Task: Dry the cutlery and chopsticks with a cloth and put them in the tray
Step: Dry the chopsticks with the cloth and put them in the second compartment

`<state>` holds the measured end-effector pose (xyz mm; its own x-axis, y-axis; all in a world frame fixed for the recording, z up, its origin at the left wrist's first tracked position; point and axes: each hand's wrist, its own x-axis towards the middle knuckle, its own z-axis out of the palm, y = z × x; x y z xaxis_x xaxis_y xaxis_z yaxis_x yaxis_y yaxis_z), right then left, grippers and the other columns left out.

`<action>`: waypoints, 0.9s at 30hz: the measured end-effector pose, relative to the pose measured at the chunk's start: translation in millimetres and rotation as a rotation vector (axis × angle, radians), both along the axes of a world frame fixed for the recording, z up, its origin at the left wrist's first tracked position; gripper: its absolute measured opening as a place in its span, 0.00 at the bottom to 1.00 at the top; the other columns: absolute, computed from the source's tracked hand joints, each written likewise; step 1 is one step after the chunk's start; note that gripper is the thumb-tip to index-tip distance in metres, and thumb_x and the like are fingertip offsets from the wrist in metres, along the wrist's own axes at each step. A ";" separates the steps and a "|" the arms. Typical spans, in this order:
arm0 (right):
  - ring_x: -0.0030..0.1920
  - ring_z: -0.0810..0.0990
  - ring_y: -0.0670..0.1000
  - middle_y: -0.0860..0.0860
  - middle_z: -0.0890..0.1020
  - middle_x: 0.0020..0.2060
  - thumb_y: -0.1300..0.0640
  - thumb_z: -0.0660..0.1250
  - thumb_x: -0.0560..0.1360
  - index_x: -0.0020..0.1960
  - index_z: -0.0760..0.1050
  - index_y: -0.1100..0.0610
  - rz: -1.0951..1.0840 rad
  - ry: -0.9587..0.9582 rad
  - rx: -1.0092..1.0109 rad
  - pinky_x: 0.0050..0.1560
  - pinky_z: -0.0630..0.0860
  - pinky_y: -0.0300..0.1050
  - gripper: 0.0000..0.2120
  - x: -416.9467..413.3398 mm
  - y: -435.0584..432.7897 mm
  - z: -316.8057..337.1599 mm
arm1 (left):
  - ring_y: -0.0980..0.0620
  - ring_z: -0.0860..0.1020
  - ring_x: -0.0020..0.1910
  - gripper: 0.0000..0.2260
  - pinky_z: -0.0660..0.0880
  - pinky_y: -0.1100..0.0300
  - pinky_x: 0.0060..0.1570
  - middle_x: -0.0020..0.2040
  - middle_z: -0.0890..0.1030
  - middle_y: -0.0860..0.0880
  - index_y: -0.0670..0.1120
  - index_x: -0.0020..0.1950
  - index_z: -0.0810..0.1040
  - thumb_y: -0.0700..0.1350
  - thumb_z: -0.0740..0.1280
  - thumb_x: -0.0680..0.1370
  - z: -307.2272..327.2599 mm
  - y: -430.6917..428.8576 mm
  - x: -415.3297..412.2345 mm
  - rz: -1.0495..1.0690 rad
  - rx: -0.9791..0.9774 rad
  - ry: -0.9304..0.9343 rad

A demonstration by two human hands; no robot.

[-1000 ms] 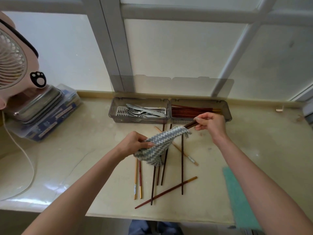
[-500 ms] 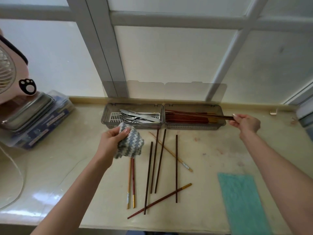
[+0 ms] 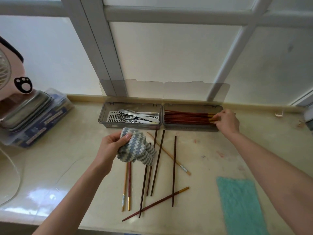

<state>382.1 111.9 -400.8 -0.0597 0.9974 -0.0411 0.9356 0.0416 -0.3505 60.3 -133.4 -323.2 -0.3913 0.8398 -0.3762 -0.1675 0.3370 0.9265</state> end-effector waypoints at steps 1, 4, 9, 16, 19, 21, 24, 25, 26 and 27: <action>0.57 0.72 0.56 0.52 0.76 0.55 0.61 0.69 0.72 0.51 0.82 0.51 0.077 -0.023 0.038 0.54 0.70 0.46 0.10 -9.0 -0.2 2.2 | 0.51 0.82 0.35 0.07 0.79 0.62 0.34 0.37 0.84 0.45 0.38 0.46 0.81 0.40 0.65 0.76 -0.3 0.8 0.6 0.011 -0.008 0.003; 0.64 0.69 0.54 0.49 0.75 0.63 0.58 0.65 0.77 0.58 0.80 0.49 0.378 -0.019 0.025 0.65 0.66 0.51 0.12 -46.7 1.2 2.5 | 0.51 0.82 0.35 0.06 0.78 0.62 0.36 0.37 0.84 0.46 0.39 0.45 0.81 0.41 0.66 0.76 1.5 2.7 1.4 0.037 -0.023 0.013; 0.70 0.66 0.55 0.51 0.68 0.71 0.58 0.60 0.80 0.66 0.73 0.54 0.502 -0.040 -0.223 0.72 0.60 0.53 0.16 -95.4 0.7 -14.7 | 0.52 0.82 0.35 0.06 0.79 0.64 0.35 0.37 0.84 0.46 0.39 0.47 0.81 0.40 0.65 0.76 7.2 -2.3 1.1 0.065 -0.014 0.018; 0.54 0.75 0.59 0.58 0.76 0.56 0.64 0.58 0.77 0.57 0.77 0.65 0.420 -0.185 0.059 0.58 0.71 0.51 0.13 -110.8 -13.8 -15.3 | 0.54 0.82 0.33 0.06 0.78 0.65 0.32 0.35 0.84 0.49 0.41 0.47 0.80 0.41 0.64 0.76 9.8 -14.3 -4.8 0.140 0.019 0.002; 0.61 0.71 0.60 0.59 0.73 0.63 0.61 0.60 0.77 0.60 0.77 0.63 0.330 -0.215 -0.027 0.65 0.67 0.52 0.14 -110.4 -18.3 -14.7 | 0.53 0.82 0.34 0.06 0.78 0.65 0.32 0.36 0.84 0.48 0.41 0.47 0.80 0.41 0.64 0.76 7.1 -16.5 -4.3 0.168 0.008 -0.006; 0.63 0.71 0.57 0.57 0.74 0.63 0.63 0.62 0.75 0.58 0.78 0.59 0.331 -0.139 0.149 0.66 0.65 0.51 0.13 -112.9 -31.5 -8.7 | 0.52 0.81 0.35 0.06 0.78 0.64 0.33 0.36 0.83 0.47 0.41 0.47 0.79 0.40 0.63 0.78 4.3 -17.3 -6.3 0.221 -0.027 -0.057; 0.49 0.78 0.54 0.54 0.79 0.49 0.71 0.64 0.70 0.51 0.80 0.57 0.649 0.152 0.282 0.53 0.76 0.50 0.15 -123.1 -77.6 -6.1 | 0.53 0.82 0.30 0.08 0.78 0.63 0.30 0.32 0.84 0.48 0.41 0.48 0.76 0.39 0.58 0.80 -3.3 -17.5 -12.4 0.339 -0.104 -0.395; 0.46 0.79 0.54 0.53 0.79 0.48 0.73 0.64 0.68 0.51 0.80 0.57 0.818 0.167 0.222 0.47 0.78 0.50 0.17 -126.0 -95.1 -11.4 | 0.53 0.82 0.28 0.09 0.79 0.62 0.30 0.31 0.83 0.48 0.41 0.48 0.75 0.38 0.56 0.81 -5.8 -17.8 -13.8 0.375 -0.133 -0.534; 0.48 0.78 0.55 0.53 0.77 0.51 0.73 0.63 0.67 0.54 0.79 0.56 0.958 0.111 0.120 0.46 0.78 0.49 0.20 -129.6 -111.4 -17.9 | 0.53 0.81 0.27 0.10 0.79 0.60 0.32 0.29 0.83 0.47 0.40 0.48 0.74 0.38 0.54 0.81 -7.5 -18.4 -14.1 0.385 -0.170 -0.627; 0.53 0.77 0.55 0.53 0.75 0.57 0.73 0.64 0.68 0.58 0.77 0.54 1.059 0.014 0.040 0.51 0.77 0.49 0.23 -133.8 -123.8 -25.1 | 0.52 0.81 0.26 0.11 0.78 0.57 0.34 0.29 0.82 0.45 0.38 0.47 0.74 0.37 0.53 0.81 -10.0 -19.5 -14.4 0.366 -0.211 -0.669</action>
<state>248.3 -11.9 -425.8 -0.8996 0.4366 -0.0020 0.4110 0.8453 -0.3413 45.8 -152.9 -333.2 -0.2633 0.5863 -0.7661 -0.8004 0.3105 0.5127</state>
